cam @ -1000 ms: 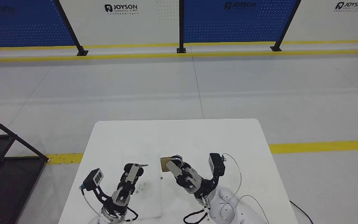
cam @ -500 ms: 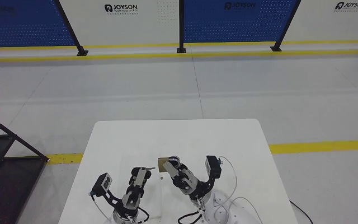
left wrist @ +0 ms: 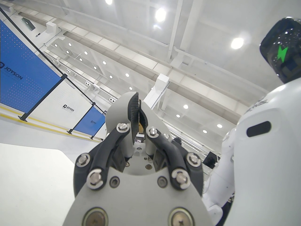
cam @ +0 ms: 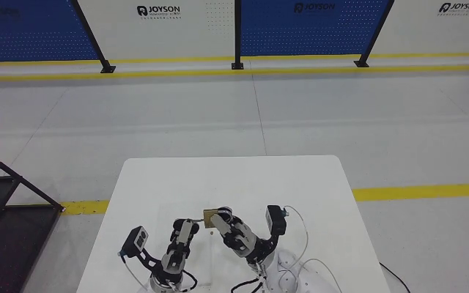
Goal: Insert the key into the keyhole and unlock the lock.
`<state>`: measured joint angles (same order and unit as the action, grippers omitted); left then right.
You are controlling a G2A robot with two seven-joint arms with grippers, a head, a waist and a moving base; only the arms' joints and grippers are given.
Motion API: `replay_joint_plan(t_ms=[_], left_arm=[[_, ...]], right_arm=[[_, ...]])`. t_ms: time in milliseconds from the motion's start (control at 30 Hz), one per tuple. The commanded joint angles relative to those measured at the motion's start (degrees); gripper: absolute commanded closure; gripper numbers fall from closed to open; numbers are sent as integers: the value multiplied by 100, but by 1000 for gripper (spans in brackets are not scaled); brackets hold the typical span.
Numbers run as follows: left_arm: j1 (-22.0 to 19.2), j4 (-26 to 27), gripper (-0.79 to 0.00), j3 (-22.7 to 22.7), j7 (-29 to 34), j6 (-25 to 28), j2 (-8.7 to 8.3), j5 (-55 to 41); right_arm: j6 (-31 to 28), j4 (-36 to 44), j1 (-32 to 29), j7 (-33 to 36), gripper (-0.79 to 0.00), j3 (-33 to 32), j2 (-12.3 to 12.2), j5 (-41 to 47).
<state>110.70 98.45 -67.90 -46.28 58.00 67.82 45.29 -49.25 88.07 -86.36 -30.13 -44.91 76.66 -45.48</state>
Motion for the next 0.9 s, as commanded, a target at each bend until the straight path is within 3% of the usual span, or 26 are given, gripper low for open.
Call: replay_joint_plan(t_ms=[0, 500, 533, 567, 600, 667, 867], left_arm=[[-13, -18, 0, -2, 0, 0, 2, -8], [-60, -47, 0, 26, 18, 0, 14, 89], [-63, -54, -18, 21, 13, 0, 16, 105], [-63, -57, -154, 21, 5, 0, 19, 114], [-64, -61, -231, 22, 3, 0, 20, 125], [-65, -68, -302, 15, 3, 0, 23, 148], [-59, -73, -292, -14, 0, 0, 35, 174]], right_arm=[[-2, -1, -3, 11, 0, -3, 4, -6], [28, 27, -29, 165, 0, -33, 32, -38], [27, 28, -33, 172, 0, -36, 34, -34], [36, 30, -36, 178, 0, -42, 35, -36], [37, 34, -40, 183, 0, -46, 36, -36], [28, 39, -46, 191, 0, -51, 38, -32], [-10, 52, -63, 191, 0, -100, 38, -28]])
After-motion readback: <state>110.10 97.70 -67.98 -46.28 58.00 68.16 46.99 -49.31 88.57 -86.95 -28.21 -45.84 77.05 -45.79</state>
